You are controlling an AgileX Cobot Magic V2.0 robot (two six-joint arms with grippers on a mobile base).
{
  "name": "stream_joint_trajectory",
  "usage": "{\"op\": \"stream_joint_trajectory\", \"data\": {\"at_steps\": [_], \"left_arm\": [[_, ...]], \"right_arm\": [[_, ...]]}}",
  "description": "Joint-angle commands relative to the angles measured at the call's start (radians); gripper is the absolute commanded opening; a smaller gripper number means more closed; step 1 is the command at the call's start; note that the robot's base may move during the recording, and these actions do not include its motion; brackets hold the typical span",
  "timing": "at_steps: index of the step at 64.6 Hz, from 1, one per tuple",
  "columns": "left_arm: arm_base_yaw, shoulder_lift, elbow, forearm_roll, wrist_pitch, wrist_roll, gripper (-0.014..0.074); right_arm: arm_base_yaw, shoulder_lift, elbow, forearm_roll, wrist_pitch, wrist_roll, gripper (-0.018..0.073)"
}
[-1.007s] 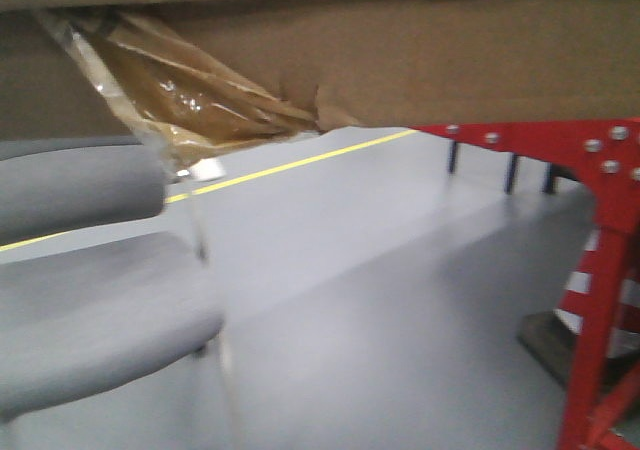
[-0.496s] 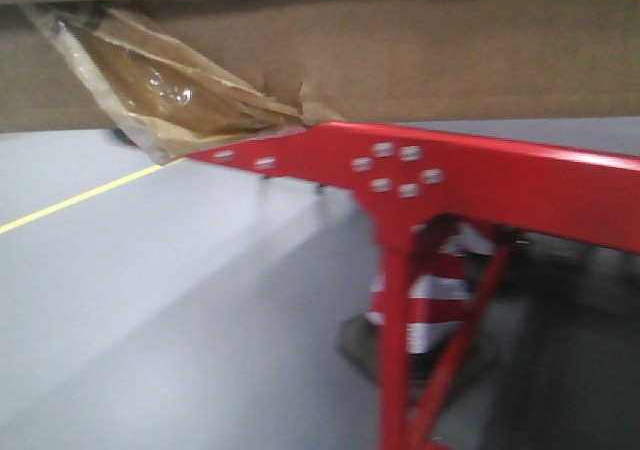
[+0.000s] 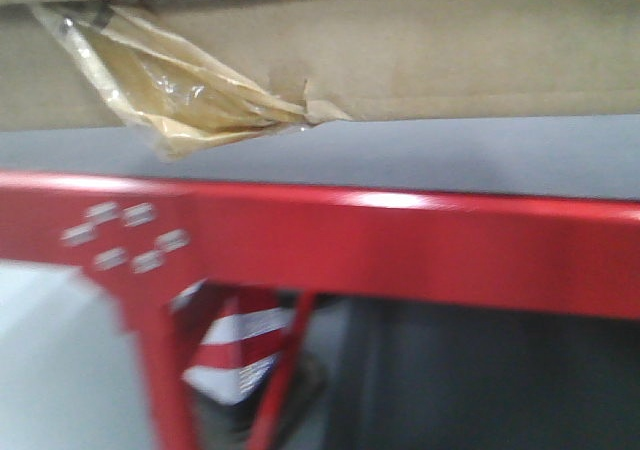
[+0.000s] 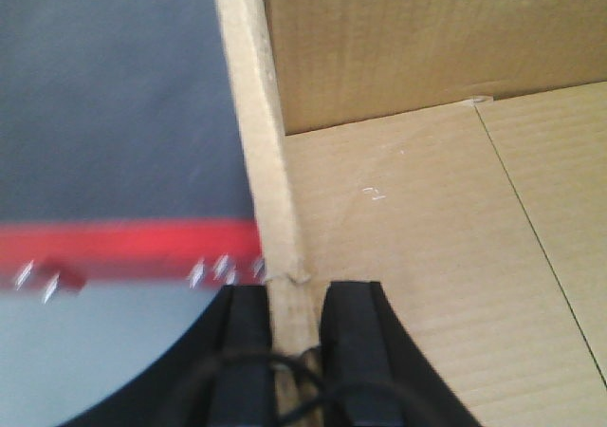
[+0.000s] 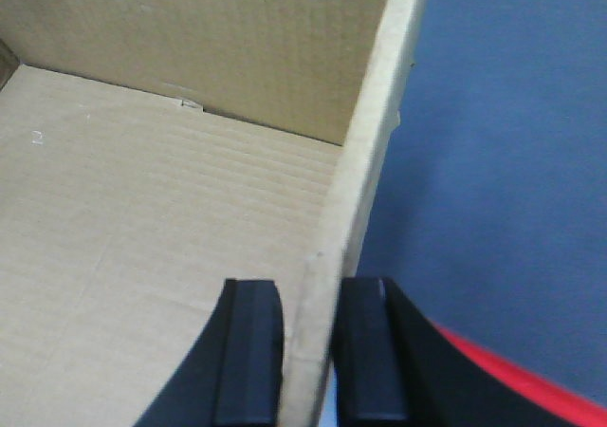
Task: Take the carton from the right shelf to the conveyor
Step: 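Carry the carton over the grey conveyor belt with both grippers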
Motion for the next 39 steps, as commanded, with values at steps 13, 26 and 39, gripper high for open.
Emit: {"op": "stream_joint_trajectory", "data": {"at_steps": [13, 26, 39], "left_arm": [[-0.005, -0.012, -0.001, 0.034, -0.023, 0.011, -0.0010], [-0.005, -0.012, -0.001, 0.034, -0.023, 0.011, -0.0010], [-0.005, -0.012, -0.001, 0.034, -0.023, 0.011, -0.0010]], "right_arm": [[0.002, -0.010, -0.002, 0.003, -0.030, -0.014, -0.0068], [0.002, -0.010, -0.002, 0.003, -0.030, -0.014, -0.0068], [0.002, -0.010, -0.002, 0.003, -0.032, -0.014, -0.0068]]}}
